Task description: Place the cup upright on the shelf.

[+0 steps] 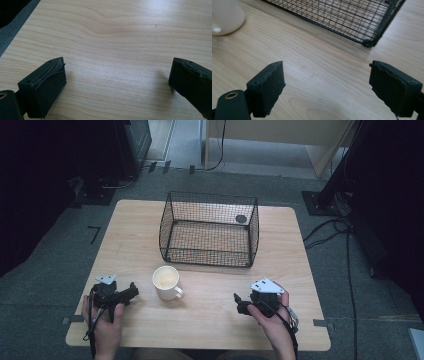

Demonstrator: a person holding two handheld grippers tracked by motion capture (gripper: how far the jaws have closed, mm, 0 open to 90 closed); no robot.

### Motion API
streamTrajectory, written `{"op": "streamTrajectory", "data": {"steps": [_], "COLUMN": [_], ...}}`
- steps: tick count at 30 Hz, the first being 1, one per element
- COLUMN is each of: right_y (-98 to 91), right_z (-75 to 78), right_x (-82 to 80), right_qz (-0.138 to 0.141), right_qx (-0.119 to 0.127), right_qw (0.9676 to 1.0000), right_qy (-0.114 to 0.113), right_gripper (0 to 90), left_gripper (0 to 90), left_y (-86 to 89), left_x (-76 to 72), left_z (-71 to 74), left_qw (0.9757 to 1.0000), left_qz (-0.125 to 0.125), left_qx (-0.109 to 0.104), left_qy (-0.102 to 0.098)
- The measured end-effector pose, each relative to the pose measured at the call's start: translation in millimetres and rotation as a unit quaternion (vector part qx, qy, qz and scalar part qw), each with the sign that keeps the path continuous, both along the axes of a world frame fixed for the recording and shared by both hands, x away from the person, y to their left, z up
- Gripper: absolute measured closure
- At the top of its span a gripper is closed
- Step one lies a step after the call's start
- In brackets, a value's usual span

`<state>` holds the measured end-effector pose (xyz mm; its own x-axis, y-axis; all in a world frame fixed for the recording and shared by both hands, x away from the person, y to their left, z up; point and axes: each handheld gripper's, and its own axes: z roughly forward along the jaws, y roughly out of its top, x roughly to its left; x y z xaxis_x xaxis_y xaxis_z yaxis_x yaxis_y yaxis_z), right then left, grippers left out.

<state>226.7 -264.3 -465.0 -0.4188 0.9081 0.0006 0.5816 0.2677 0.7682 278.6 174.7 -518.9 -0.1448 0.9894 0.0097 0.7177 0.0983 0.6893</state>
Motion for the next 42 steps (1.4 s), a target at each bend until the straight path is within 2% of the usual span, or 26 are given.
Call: {"op": "streamTrajectory", "data": {"steps": [15,25,42], "right_y": [30.2,47.8,86.6], "right_z": [1.4,2.6,3.4], "right_x": [-2.8,1.8,7.4], "right_qz": [0.037,0.057,0.104], "right_qx": [0.009,0.012,0.026], "right_qw": [0.9993,0.9983,0.9943], "right_qy": [-0.003,-0.005,-0.002], "right_gripper": [12.4,12.4,12.4], "left_gripper": [1.2,1.2,1.2], "left_y": [0.0,-0.1,-0.3], "left_x": [0.0,0.0,0.1], "left_z": [0.0,0.0,0.0], "left_qw": [1.0,1.0,1.0], "left_qz": [0.0,-0.001,-0.003], "left_qx": [0.0,0.0,0.0], "left_qy": [0.0,0.0,0.0]}}
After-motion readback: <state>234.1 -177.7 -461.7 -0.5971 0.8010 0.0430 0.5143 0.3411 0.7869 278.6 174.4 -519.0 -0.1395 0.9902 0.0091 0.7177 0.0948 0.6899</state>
